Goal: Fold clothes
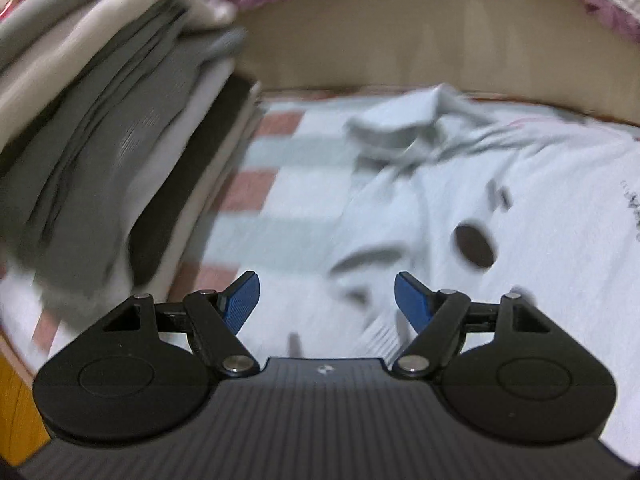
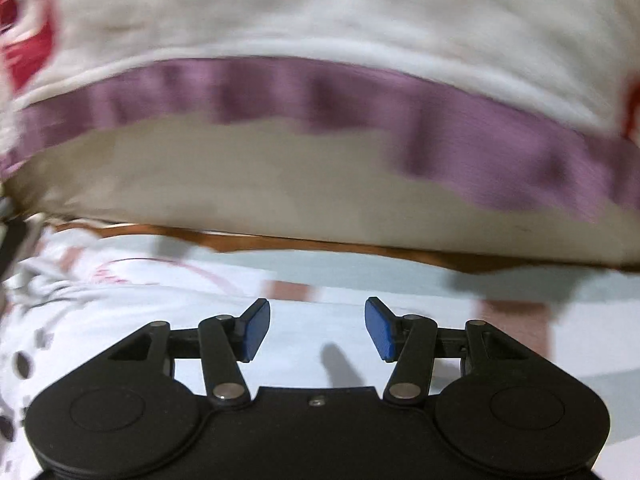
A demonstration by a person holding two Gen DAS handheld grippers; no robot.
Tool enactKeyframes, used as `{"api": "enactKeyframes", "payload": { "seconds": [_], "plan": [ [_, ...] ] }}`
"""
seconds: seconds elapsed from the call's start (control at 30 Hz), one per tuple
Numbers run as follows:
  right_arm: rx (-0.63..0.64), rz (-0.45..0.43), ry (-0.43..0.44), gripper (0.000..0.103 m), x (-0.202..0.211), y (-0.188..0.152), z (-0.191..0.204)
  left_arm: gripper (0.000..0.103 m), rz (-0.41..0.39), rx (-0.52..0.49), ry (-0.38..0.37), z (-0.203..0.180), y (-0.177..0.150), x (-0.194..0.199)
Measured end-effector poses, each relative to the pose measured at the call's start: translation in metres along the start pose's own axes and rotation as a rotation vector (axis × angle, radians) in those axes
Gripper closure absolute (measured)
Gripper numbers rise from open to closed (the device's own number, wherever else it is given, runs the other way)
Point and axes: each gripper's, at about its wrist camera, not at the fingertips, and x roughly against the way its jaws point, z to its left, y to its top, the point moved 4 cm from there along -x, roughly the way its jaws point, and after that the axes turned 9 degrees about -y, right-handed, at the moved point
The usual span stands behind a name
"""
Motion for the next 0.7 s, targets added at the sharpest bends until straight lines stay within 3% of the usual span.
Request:
{"api": "enactKeyframes", "payload": {
  "seconds": [0.07,0.13,0.17,0.23,0.3,0.4,0.47,0.53,0.57,0.6,0.63,0.67,0.7],
  "plan": [
    [0.033,0.022,0.042,0.045,0.013,0.009,0.041,0.029,-0.004,0.081,-0.011,0.014,-0.014,0.004],
    [0.078,0.06,0.073,0.045,0.028,0.018,0.088,0.029,-0.07,0.204,-0.083,0.031,-0.029,0.008],
    [0.15,0.09,0.063,0.045,0.036,0.018,0.117,0.029,-0.098,0.287,-0.127,0.04,-0.039,0.009],
    [0.304,0.143,0.042,0.046,0.053,0.017,0.175,0.031,-0.071,0.466,-0.217,0.057,-0.054,0.002],
    [0.493,0.14,0.038,0.046,0.07,0.011,0.232,0.03,-0.091,0.538,-0.273,0.067,-0.064,0.003],
    [0.662,0.12,0.094,0.046,0.084,-0.001,0.305,0.031,-0.078,0.572,-0.29,0.073,-0.068,-0.001],
    [0.719,0.113,0.142,0.047,0.083,-0.01,0.343,0.031,-0.09,0.541,-0.312,0.069,-0.065,-0.005],
    [0.759,0.114,0.19,0.054,0.083,-0.022,0.369,0.031,-0.095,0.492,-0.327,0.061,-0.062,-0.011],
    [0.778,0.122,0.214,0.062,0.083,-0.027,0.38,0.031,-0.092,0.472,-0.336,0.057,-0.06,-0.017],
    [0.804,0.143,0.233,0.08,0.081,-0.033,0.389,0.031,-0.094,0.456,-0.352,0.052,-0.059,-0.021],
    [0.829,0.164,0.252,0.088,0.078,-0.038,0.397,0.031,-0.095,0.44,-0.368,0.048,-0.059,-0.026],
    [0.855,0.186,0.271,0.094,0.076,-0.044,0.406,0.031,-0.104,0.433,-0.377,0.045,-0.058,-0.03],
    [0.88,0.201,0.285,0.093,0.074,-0.049,0.414,0.031,-0.109,0.433,-0.379,0.044,-0.058,-0.034]
  ]
}}
